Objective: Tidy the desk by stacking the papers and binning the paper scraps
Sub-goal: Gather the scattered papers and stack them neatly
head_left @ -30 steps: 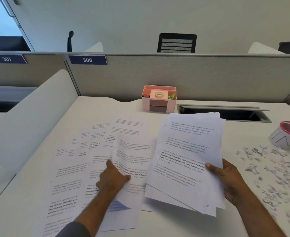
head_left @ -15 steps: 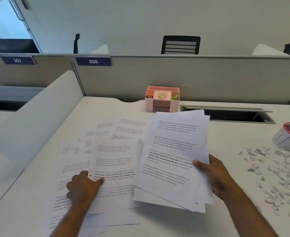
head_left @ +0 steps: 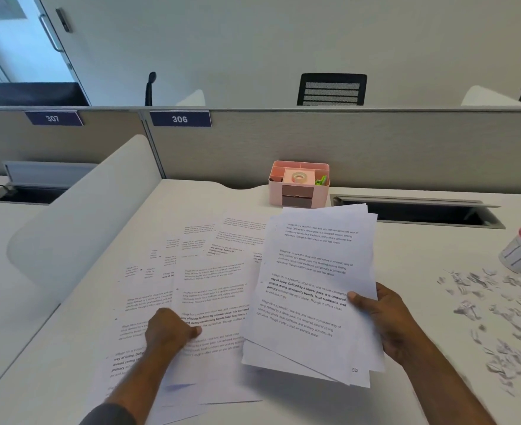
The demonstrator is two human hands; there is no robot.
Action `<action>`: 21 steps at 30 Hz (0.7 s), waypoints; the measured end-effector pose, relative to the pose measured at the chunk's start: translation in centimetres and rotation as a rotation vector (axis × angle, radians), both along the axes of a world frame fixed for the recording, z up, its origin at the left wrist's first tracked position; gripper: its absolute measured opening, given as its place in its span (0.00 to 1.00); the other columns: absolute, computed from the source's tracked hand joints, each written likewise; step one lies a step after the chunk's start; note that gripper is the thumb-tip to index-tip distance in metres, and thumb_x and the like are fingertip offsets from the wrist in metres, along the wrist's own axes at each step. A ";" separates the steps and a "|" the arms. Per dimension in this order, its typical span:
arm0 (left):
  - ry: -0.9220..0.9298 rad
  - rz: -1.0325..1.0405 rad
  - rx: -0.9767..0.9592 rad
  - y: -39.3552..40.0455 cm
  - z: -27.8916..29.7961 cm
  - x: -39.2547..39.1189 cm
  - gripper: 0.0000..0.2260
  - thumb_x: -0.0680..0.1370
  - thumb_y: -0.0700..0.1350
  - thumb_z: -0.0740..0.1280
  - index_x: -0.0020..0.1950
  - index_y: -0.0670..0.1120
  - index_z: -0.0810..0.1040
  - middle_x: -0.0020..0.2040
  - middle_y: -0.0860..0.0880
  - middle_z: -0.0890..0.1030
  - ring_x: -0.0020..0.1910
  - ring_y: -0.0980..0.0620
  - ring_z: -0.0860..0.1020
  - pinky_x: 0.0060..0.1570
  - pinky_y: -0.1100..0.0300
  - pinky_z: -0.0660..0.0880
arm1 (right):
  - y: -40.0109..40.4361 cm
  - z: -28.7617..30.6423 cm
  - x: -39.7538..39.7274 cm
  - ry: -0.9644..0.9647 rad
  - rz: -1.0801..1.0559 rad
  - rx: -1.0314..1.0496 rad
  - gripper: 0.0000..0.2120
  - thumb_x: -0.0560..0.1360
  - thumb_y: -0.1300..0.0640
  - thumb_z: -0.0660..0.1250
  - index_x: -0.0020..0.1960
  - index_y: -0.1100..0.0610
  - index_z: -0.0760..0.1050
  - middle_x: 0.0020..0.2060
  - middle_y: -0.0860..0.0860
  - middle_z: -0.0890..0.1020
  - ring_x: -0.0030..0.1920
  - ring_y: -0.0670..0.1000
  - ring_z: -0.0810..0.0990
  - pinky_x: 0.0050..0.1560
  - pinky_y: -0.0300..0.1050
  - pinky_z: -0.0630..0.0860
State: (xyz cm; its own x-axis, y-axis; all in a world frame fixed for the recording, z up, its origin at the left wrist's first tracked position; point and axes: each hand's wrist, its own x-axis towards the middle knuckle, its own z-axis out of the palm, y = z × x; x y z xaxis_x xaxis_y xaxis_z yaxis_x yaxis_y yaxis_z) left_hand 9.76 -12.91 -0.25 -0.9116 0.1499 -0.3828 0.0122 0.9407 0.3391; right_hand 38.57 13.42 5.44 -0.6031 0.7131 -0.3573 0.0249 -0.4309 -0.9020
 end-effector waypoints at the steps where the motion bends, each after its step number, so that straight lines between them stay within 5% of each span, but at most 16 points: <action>1: -0.001 -0.004 -0.013 0.1 0.0 -0.1 0.31 0.63 0.55 0.83 0.55 0.38 0.76 0.55 0.42 0.83 0.55 0.42 0.81 0.42 0.58 0.71 | 0.0 0.0 0.0 0.003 0.005 0.000 0.13 0.72 0.67 0.70 0.57 0.62 0.79 0.49 0.60 0.86 0.45 0.61 0.86 0.40 0.50 0.83; 4: -0.004 -0.004 -0.052 0.2 0.0 -0.3 0.31 0.63 0.57 0.82 0.54 0.40 0.75 0.57 0.42 0.82 0.58 0.42 0.80 0.47 0.56 0.74 | -0.1 0.0 0.0 0.010 0.012 -0.002 0.13 0.72 0.67 0.70 0.57 0.63 0.79 0.49 0.60 0.86 0.47 0.62 0.85 0.42 0.51 0.83; 9: -0.042 0.073 -0.124 -0.2 0.0 -0.4 0.38 0.64 0.62 0.80 0.66 0.44 0.73 0.67 0.43 0.76 0.68 0.40 0.71 0.63 0.46 0.69 | -0.3 0.0 -0.2 0.013 0.014 -0.002 0.13 0.73 0.67 0.70 0.57 0.62 0.79 0.49 0.60 0.86 0.47 0.62 0.85 0.43 0.51 0.83; 11: -0.012 0.045 0.012 -0.5 -0.1 -0.5 0.35 0.65 0.57 0.81 0.65 0.42 0.74 0.64 0.42 0.78 0.63 0.40 0.76 0.59 0.49 0.73 | -0.3 0.1 -0.2 0.013 0.020 -0.001 0.13 0.73 0.67 0.70 0.57 0.62 0.79 0.49 0.59 0.86 0.47 0.62 0.85 0.44 0.52 0.82; 16: 0.070 0.018 0.425 -1.5 2.2 -1.3 0.12 0.67 0.44 0.82 0.42 0.43 0.81 0.40 0.44 0.83 0.44 0.41 0.82 0.43 0.51 0.77 | 0.1 0.2 0.3 0.003 0.008 0.014 0.14 0.72 0.67 0.70 0.57 0.62 0.79 0.49 0.60 0.86 0.47 0.63 0.85 0.43 0.51 0.83; 21: 0.205 -0.106 0.563 -2.0 9.2 -3.5 0.15 0.62 0.50 0.80 0.39 0.45 0.78 0.36 0.47 0.81 0.38 0.43 0.80 0.36 0.54 0.71 | 0.6 -0.2 0.6 -0.015 -0.019 0.017 0.13 0.73 0.67 0.70 0.57 0.61 0.79 0.49 0.59 0.86 0.45 0.62 0.86 0.42 0.51 0.82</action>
